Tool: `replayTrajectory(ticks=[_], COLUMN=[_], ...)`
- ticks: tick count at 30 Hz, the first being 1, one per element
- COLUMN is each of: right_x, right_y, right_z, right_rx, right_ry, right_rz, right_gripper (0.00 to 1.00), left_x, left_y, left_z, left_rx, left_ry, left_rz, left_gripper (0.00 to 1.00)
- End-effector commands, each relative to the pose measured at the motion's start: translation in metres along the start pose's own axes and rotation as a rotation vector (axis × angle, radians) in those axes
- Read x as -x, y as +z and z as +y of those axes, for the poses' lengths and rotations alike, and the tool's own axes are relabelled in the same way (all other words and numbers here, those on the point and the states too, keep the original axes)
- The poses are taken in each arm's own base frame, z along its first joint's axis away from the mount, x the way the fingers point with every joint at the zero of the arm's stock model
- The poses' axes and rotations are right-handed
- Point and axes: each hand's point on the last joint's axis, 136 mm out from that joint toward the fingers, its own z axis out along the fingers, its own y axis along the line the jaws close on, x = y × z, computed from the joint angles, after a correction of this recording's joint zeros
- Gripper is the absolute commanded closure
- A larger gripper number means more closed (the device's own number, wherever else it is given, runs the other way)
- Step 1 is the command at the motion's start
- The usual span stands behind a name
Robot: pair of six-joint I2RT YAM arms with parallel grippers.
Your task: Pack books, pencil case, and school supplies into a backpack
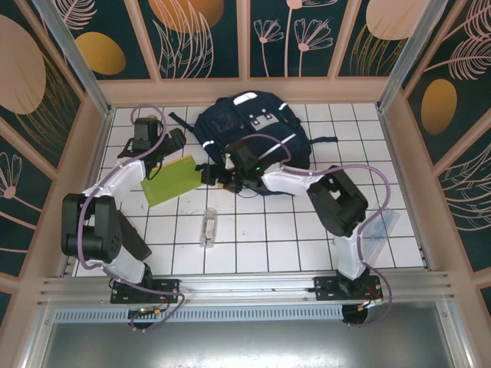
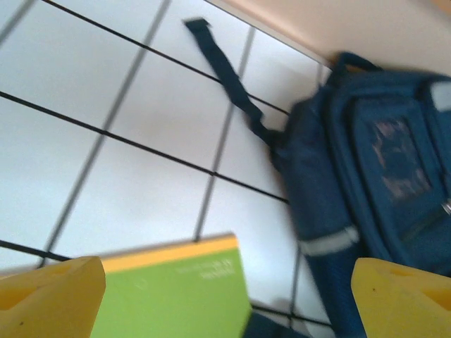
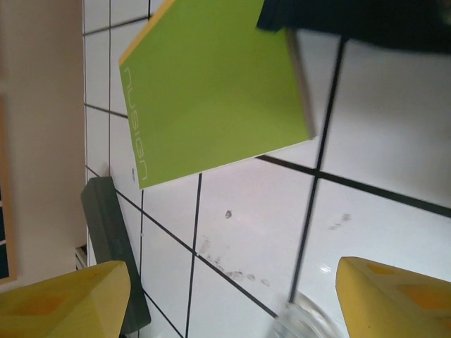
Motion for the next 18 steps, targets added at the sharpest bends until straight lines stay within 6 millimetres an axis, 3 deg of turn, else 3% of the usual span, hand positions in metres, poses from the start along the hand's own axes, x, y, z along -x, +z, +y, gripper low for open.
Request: replayTrajectory(ticks=[1, 3, 10, 14, 18], right_x=[0.011, 0.009, 0.011, 0.017, 0.032], right_y=[0.021, 0.036, 0.078, 0.093, 0.102], right_z=[0.026, 0.026, 0.010, 0.000, -0.009], right_rx=[0.049, 0.047, 0.011, -0.020, -0.029], right_ry=[-0.022, -0.026, 0.016, 0.030, 0.050], right_rz=[-0.068, -0.068, -0.075, -0.087, -0.117], right_gripper=[0.22, 0.22, 0.20, 0.19, 0.18], left_x=[0.010, 0.012, -0.017, -0.035, -0.056], left_y=[0.017, 0.026, 0.069, 0.073, 0.064], left_z=[0.026, 0.040, 0.081, 0.082, 0.078], left_rx=[0.062, 0.079, 0.102, 0.080, 0.035], left_ry=[0.009, -0.010, -0.088, -0.120, -0.177], left_rz=[-0.043, -0.032, 0.104, 0.159, 0.204], left_gripper=[0.10, 0.10, 0.11, 0.12, 0.14])
